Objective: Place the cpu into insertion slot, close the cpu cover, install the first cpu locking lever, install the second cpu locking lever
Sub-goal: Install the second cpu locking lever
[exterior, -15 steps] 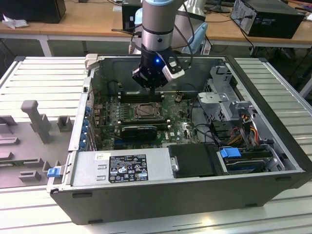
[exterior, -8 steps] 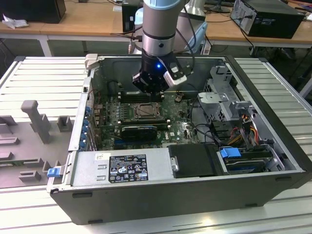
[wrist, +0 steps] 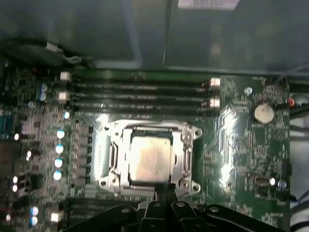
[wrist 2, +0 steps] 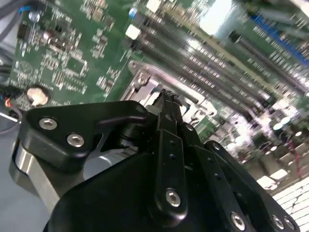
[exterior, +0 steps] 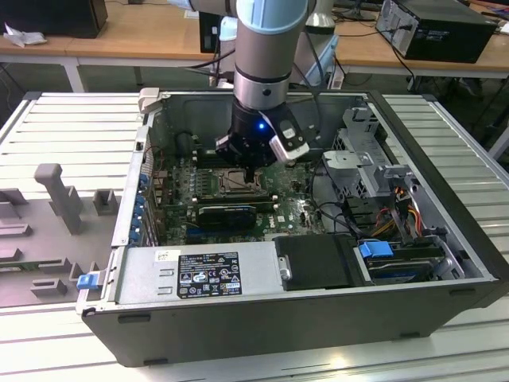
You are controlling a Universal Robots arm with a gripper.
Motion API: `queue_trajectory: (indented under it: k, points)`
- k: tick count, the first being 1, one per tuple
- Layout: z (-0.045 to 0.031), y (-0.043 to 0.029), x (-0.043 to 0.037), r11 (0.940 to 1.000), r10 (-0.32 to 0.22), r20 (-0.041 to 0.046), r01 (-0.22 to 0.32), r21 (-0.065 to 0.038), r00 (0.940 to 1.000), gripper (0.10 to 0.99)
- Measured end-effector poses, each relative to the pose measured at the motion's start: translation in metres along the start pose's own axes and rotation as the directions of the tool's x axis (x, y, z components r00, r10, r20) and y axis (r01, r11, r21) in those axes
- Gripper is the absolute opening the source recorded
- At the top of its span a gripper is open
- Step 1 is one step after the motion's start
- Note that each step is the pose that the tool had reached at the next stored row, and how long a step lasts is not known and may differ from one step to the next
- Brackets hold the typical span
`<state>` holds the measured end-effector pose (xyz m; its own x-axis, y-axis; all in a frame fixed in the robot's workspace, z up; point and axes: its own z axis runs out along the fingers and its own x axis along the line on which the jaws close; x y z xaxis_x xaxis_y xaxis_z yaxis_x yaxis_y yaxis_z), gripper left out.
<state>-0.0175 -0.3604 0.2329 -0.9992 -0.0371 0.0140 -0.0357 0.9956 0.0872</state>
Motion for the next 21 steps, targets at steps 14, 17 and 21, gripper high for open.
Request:
queue_trajectory:
  k: [14,17,21]
  points:
    - [0.0098,-0.0128,0.0282,0.9995,-0.008,0.0007,0.008,-0.03,1.0,0.106]
    - [0.0097,-0.0221,0.0368,0.9981,-0.009,0.0022,0.009,-0.062,1.0,0.106]
    - [0.0104,-0.0293,0.0452,0.9931,-0.01,0.0047,0.01,-0.117,0.9999,0.106]
